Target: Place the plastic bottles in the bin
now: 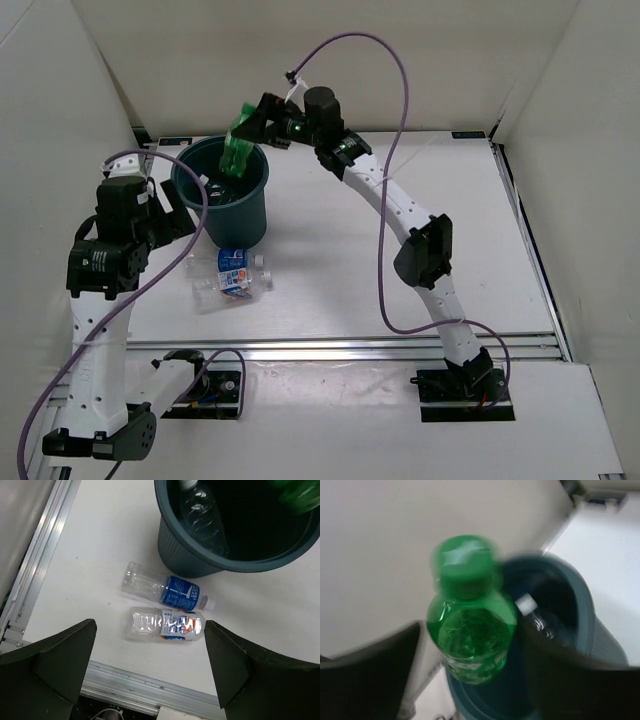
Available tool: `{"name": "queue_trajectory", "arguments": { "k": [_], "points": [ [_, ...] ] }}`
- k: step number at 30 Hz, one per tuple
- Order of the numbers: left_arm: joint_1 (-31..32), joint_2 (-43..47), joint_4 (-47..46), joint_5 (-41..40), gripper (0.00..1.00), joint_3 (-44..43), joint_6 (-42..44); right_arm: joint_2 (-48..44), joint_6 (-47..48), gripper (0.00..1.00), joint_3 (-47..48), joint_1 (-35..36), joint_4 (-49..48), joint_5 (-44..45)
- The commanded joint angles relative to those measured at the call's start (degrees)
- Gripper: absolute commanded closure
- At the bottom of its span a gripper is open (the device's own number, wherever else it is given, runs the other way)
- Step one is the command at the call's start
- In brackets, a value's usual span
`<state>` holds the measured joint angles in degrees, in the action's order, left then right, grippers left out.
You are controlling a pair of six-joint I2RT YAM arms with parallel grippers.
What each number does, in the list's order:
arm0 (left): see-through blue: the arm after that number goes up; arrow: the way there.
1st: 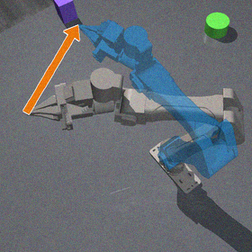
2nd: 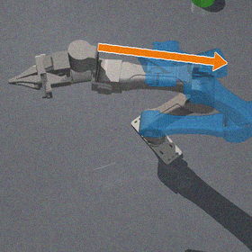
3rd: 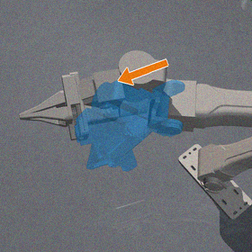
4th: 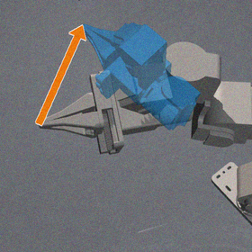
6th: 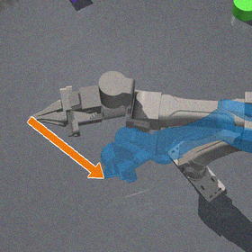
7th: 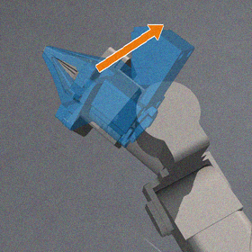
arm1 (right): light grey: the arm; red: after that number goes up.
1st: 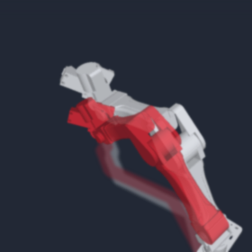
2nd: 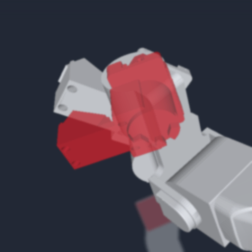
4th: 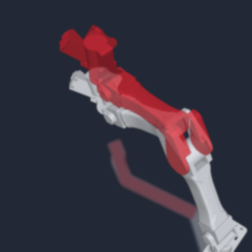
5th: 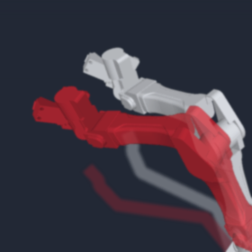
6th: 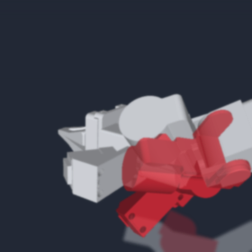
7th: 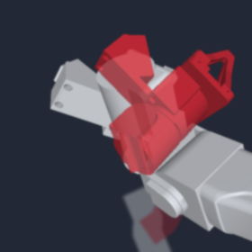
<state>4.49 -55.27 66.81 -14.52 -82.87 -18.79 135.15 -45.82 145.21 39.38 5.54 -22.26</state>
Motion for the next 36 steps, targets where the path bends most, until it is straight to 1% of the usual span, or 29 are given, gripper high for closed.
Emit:
{"name": "queue_trajectory", "arguments": {
  "k": [1, 3, 4, 5, 6, 7, 8, 9, 10, 11, 12, 13, 14, 15, 16, 17, 18, 19, 21, 23, 27, 31, 36],
  "points": [
    [0.25, -1.33, 0.08, 0.20, 0.00, -3.09, 1.74, -3.12, 3.53, 0.02, 0.96, -0.44, 5.74, -3.58],
    [0.25, -1.34, 0.08, 1.15, 0.00, -3.09, 0.16, -7.07, 7.66, 0.00, -0.44, -0.44, 10.52, -2.09],
    [0.25, -1.34, -0.70, 2.03, 0.00, -3.09, -0.46, -12.84, 10.38, 0.00, -2.63, -1.31, 11.67, -1.21],
    [0.25, -0.55, -1.76, 2.04, 0.00, -2.04, -3.77, -15.68, 11.19, 0.00, -7.52, -2.01, 13.08, 0.62],
    [0.25, 0.15, -1.77, 2.04, 0.00, -0.99, -6.85, -18.32, 11.80, 0.00, -9.22, -3.67, 14.05, 1.34],
    [0.25, 0.94, -2.81, 2.04, 0.00, 2.33, -11.05, -22.00, 12.33, 0.00, -9.94, -4.65, 15.45, 1.87],
    [0.25, 2.86, -2.82, 2.04, 0.00, 4.19, -16.14, -23.25, 12.86, 0.00, -9.94, -5.62, 18.95, 1.87],
    [0.25, 4.19, -4.04, 5.18, 0.00, 6.47, -24.90, -25.36, 13.65, 0.00, -9.94, -7.19, 20.72, 1.87],
    [-0.27, 5.77, -6.75, 7.56, 0.00, 9.63, -28.12, -26.25, 13.66, 0.00, -9.94, -7.90, 22.39, 1.87],
    [-0.27, 7.78, -9.82, 9.58, 0.00, 17.66, -31.45, -27.04, 14.35, 0.00, -9.94, -8.43, 23.89, 1.26],
    [-0.27, 12.33, -12.38, 10.38, 0.00, 21.92, -42.02, -27.83, 15.32, 0.00, -10.46, -8.96, 26.43, 1.26],
    [-0.27, 14.90, -15.10, 10.39, 0.00, 26.05, -49.00, -29.32, 15.93, 0.00, -11.60, -8.97, 27.67, 1.26],
    [-0.27, 20.84, -16.87, 10.92, 0.00, 34.79, -55.50, -30.03, 15.94, 0.00, -12.31, -8.97, 29.77, 1.26],
    [-0.27, 24.12, -19.06, 10.92, 0.00, 39.32, -66.18, -31.17, 16.81, 0.00, -13.10, -8.97, 30.66, 0.56],
    [-0.27, 27.46, -21.34, 10.22, 0.00, 43.54, -70.82, -31.18, 17.43, 0.00, -13.98, -8.97, 31.45, -0.32],
    [-0.27, 30.36, -24.06, 9.17, 0.00, 50.46, -74.95, -32.05, 17.43, 0.00, -15.73, -8.97, 32.16, -0.85],
    [-0.27, 35.00, -24.09, 8.12, 0.00, 52.88, -81.52, -32.06, 18.13, 0.00, -16.35, -8.97, 33.73, -0.85],
    [-0.27, 36.70, -24.09, 6.28, 0.00, 54.81, -83.76, -32.58, 18.14, 0.00, -16.36, -8.97, 34.70, -0.85],
    [-0.27, 38.38, -24.09, 5.48, 0.00, 57.72, -86.50, -32.58, 19.45, 0.00, -16.97, -8.97, 36.29, -1.81],
    [-0.27, 36.91, -24.09, 4.42, 0.00, 57.73, -85.98, -32.58, 20.51, 0.00, -16.97, -8.97, 38.66, -2.35],
    [-0.27, 29.88, -24.88, 4.42, 0.00, 56.68, -85.98, -32.58, 22.00, 0.00, -18.64, -9.49, 40.34, -3.14],
    [-0.27, 21.63, -25.94, 5.12, 0.00, 54.49, -84.13, -33.11, 23.32, 0.00, -20.40, -10.63, 41.48, -4.28],
    [-0.27, 15.46, -25.94, 5.73, 0.00, 53.25, -83.61, -33.11, 23.32, 0.00, -21.46, -14.50, 41.48, -6.82]
  ]
}}
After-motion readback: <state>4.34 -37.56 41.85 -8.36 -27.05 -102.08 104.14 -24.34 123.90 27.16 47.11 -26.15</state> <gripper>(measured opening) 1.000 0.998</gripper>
